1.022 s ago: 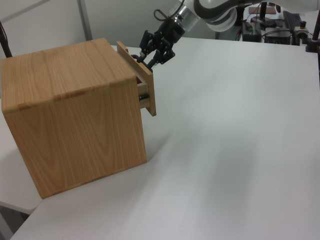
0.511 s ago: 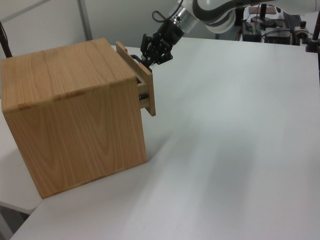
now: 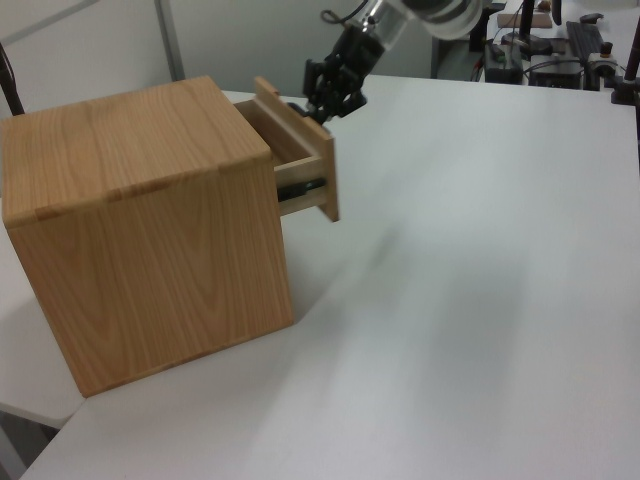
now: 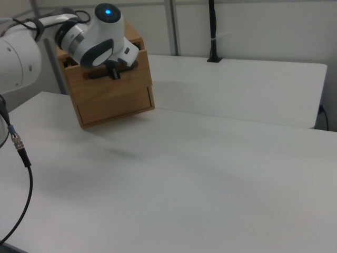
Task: Open the drawer by sliding it
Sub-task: 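Pull the handle away from the cabinet, sliding the drawer out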
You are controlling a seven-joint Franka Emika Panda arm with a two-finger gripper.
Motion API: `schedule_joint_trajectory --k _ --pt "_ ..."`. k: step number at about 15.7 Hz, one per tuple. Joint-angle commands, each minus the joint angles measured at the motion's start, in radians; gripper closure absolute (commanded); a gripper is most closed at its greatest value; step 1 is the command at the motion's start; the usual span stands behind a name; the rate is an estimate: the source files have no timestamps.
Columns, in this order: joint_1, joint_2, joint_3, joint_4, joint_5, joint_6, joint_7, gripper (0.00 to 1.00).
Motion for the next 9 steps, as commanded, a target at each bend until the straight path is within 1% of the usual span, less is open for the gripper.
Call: schedule_joint_trajectory --k 1,3,6,9 --pt "-0.082 -0.125 -0.011 -0.091 0.024 -0.117 -0.105 1.0" --pt "-0.107 -0.134 -0.011 -0.094 0.025 -0.183 -0.131 1.0" --pt "-0.136 -0.139 -0.011 -0.094 0.025 -0.218 -0.137 1.0" --pt "-0.17 -0.142 -0.011 -0.094 0.025 -0.289 -0.18 1.0"
